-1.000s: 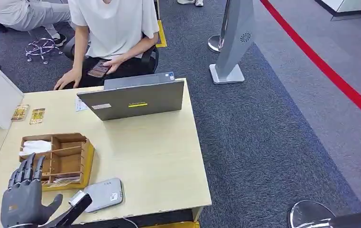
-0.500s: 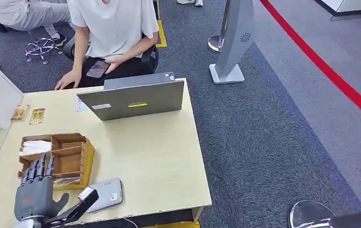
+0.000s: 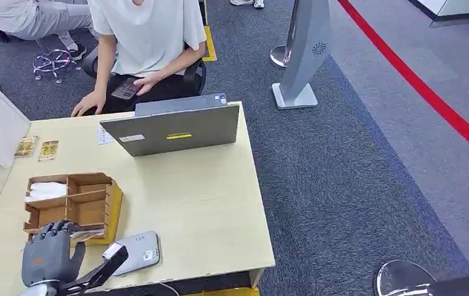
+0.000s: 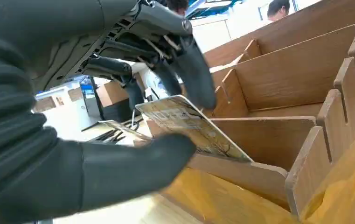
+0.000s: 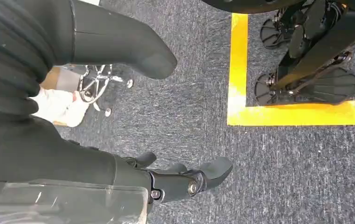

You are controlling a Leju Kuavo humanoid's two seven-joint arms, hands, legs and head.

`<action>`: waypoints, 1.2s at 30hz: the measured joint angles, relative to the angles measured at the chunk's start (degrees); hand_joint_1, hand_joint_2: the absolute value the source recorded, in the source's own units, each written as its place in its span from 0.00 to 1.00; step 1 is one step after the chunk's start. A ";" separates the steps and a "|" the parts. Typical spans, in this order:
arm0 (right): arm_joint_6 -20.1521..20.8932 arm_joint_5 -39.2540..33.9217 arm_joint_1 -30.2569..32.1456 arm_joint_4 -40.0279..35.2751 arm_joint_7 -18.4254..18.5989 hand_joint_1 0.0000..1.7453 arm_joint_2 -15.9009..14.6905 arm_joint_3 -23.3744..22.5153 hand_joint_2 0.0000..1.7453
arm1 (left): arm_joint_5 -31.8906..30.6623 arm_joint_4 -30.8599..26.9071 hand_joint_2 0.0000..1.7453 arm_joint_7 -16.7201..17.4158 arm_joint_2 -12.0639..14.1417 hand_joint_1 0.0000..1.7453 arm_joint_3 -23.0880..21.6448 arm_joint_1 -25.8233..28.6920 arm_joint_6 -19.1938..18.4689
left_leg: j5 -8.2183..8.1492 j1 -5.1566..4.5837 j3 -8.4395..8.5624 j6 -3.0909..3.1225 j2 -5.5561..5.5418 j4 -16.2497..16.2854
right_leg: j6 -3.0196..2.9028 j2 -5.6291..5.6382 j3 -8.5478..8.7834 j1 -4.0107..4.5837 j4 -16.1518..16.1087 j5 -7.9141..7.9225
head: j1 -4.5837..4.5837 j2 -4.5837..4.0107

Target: Pass the card to the sensor for recognition and then transmit it.

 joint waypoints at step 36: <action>1.97 0.00 1.15 -2.10 -0.54 0.00 -0.48 0.70 1.00 | 26.18 -36.13 1.00 -2.02 25.90 1.00 -9.38 -25.16 -30.69 | 0.12 0.01 0.01 -0.04 -0.10 0.02 | -0.06 -0.11 -0.02 0.02 0.07 0.05 | 0.04 0.00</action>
